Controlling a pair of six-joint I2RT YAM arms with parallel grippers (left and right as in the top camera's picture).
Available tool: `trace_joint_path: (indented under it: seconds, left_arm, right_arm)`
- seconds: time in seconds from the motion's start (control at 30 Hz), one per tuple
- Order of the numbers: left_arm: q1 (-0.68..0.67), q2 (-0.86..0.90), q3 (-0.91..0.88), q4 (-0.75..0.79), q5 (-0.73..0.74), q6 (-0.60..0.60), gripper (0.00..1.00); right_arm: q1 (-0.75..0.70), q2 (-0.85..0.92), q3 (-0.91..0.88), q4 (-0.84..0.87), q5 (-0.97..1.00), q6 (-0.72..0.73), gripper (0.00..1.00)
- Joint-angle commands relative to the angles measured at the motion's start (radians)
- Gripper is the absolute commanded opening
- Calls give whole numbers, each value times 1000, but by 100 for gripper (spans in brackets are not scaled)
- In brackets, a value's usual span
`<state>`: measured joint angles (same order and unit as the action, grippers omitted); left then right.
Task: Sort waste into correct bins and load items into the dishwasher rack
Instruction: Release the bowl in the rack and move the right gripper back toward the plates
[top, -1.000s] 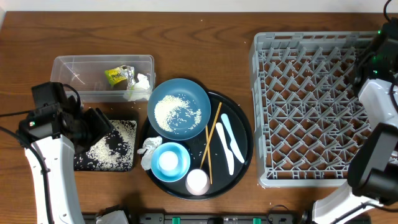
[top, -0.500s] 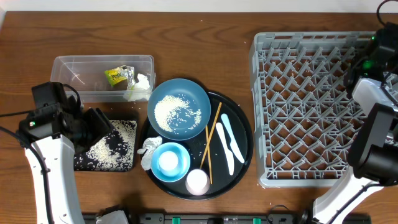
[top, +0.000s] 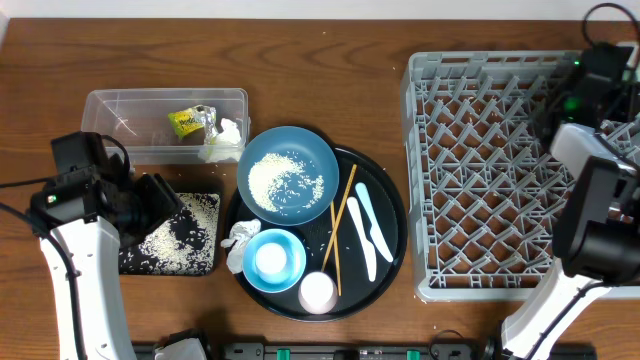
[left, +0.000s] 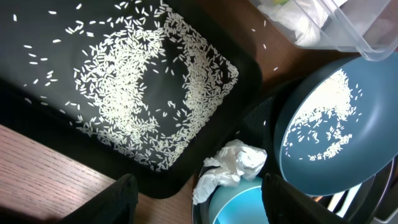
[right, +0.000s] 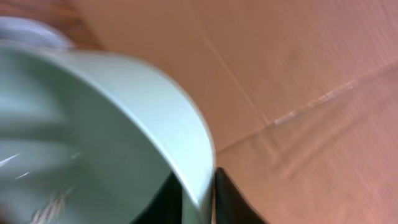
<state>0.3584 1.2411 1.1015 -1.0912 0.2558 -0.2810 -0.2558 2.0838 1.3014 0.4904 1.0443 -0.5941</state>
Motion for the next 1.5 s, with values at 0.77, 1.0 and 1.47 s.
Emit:
trace_joint_path:
  seconds: [0.77, 1.0, 1.47]
  left_arm:
    - [5, 2, 9, 0, -3, 10, 65]
    - [5, 2, 9, 1, -3, 10, 65]
    - [5, 2, 9, 1, -4, 10, 66]
  right_arm:
    - [172, -226, 1, -652, -421, 420, 80]
    - [196, -439, 1, -923, -877, 452, 68]
    - [502, -623, 0, -1376, -1468, 451, 74]
